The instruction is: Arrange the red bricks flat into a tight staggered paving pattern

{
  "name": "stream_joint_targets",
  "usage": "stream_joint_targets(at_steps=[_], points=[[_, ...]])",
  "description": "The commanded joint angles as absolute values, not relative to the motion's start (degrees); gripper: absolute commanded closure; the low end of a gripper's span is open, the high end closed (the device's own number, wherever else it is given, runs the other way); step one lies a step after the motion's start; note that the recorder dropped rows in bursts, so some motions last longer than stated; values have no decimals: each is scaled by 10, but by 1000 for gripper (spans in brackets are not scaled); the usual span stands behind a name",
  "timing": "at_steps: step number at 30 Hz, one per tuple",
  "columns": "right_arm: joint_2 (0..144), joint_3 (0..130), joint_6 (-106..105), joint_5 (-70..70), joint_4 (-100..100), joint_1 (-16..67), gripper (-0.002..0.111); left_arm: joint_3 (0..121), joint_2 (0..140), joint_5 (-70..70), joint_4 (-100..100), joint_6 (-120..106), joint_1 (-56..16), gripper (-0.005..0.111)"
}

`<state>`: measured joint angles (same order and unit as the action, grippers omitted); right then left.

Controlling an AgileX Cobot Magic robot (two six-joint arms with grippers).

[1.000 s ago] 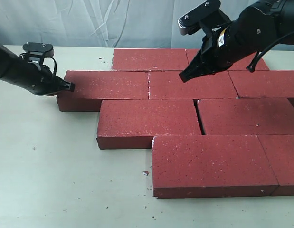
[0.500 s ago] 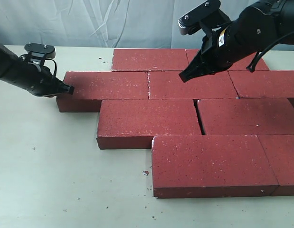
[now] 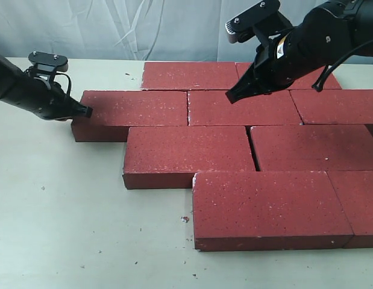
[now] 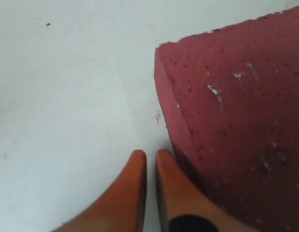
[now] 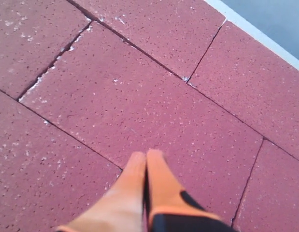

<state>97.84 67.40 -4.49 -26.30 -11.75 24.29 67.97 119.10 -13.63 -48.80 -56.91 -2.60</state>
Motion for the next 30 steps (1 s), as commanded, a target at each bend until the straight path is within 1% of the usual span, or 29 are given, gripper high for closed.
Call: stream_joint_targets(at_steps=[1, 9, 11, 13, 18, 20, 22, 25, 26, 28, 30], points=[[975, 672, -43, -258, -118, 241, 109, 682, 1182, -138, -475, -565, -20, 97], [975, 672, -43, -262, -118, 241, 109, 682, 1139, -215, -475, -550, 40, 97], [975, 672, -43, -262, -117, 241, 109, 682, 1129, -233, -474, -550, 46, 100], [975, 672, -43, -264, -108, 241, 109, 682, 1119, -250, -451, -553, 49, 107], [975, 672, -43, -242, -96, 241, 109, 682, 1075, -287, -461, -554, 48, 107], [975, 675, -43, -214, -96, 241, 109, 682, 1057, -315, -459, -565, 41, 107], [975, 693, -44, -217, -102, 241, 109, 676, 1037, -318, -458, -574, 22, 107], [975, 761, -44, -342, -175, 240, 109, 668, 1007, -296, -454, -574, -27, 107], [975, 793, -44, -421, -206, 240, 109, 669, 995, -239, -487, -567, -47, 107], [972, 826, -44, -499, -227, 232, 109, 679, 972, -181, -522, -565, -70, 107], [957, 831, -44, -527, -218, 201, 109, 685, 944, -186, -496, -536, -75, 107]])
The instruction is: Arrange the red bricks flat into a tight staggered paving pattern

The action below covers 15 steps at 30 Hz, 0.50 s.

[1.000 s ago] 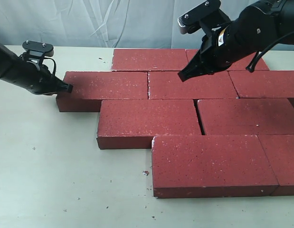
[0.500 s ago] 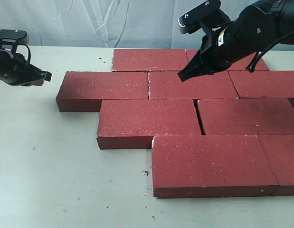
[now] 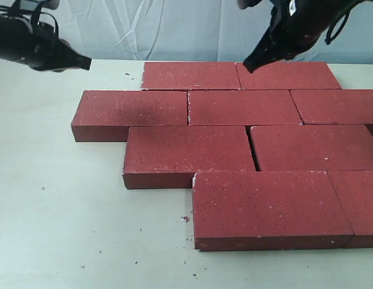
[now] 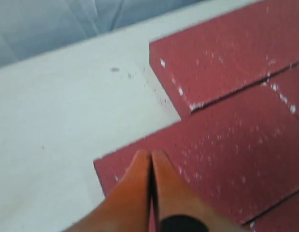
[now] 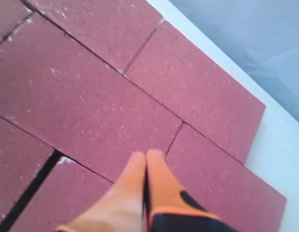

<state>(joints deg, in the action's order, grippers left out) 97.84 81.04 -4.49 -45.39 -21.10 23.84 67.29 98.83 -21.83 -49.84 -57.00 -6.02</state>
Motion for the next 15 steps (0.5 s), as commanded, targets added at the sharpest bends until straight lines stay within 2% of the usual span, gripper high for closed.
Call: stream_joint_targets(at_steps=[1, 11, 15], points=[[951, 831, -44, -532, -215, 190, 109, 685, 935, -199, -465, -510, -75, 107], [867, 831, -12, -535, -167, 48, 109, 685, 802, -373, 4, -140, -33, 107], [828, 831, -12, -533, -127, 12, 109, 670, 736, -343, 87, -76, -29, 107]])
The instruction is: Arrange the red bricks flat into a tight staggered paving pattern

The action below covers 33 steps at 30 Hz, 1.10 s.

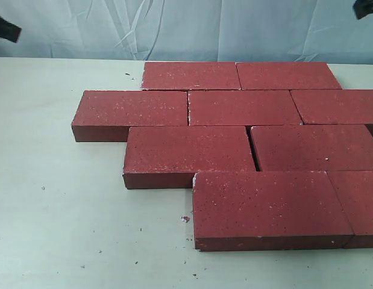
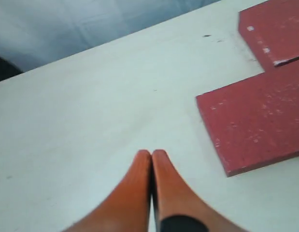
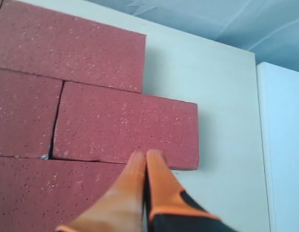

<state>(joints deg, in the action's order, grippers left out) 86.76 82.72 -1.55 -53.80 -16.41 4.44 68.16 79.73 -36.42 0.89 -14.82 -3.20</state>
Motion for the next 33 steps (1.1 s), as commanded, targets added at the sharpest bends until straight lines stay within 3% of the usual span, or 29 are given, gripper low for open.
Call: stream_joint_targets(at_steps=[1, 6, 23, 33], points=[[818, 831, -12, -531, -122, 7, 109, 662, 716, -318, 86, -76, -29, 107], [752, 793, -12, -471, -120, 6, 109, 622, 628, -243, 69, -76, -29, 107], [504, 453, 29, -116, -124, 6, 109, 426, 367, -110, 20, -77, -30, 107], [335, 302, 33, 19, -112, 6, 109, 337, 220, -146, -6, -77, -30, 107]])
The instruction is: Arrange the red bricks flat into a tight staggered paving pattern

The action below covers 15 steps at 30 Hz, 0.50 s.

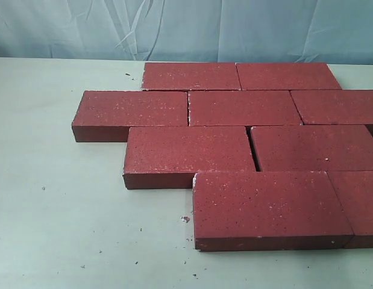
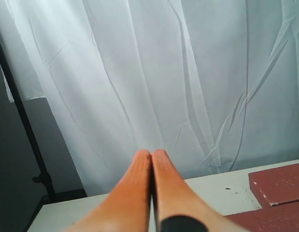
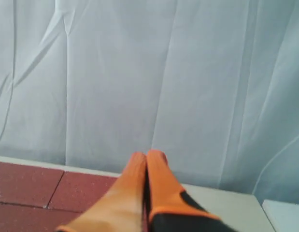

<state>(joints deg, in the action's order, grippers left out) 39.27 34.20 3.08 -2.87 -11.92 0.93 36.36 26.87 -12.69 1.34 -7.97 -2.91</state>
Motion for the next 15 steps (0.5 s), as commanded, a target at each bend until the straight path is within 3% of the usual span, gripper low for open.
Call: stream_joint_targets(at_steps=[1, 15], points=[[319, 290, 33, 22, -112, 6, 109, 330, 207, -146, -6, -77, -30, 107], [146, 208, 37, 25, -58, 6, 109, 275, 94, -116, -32, -77, -30, 107]])
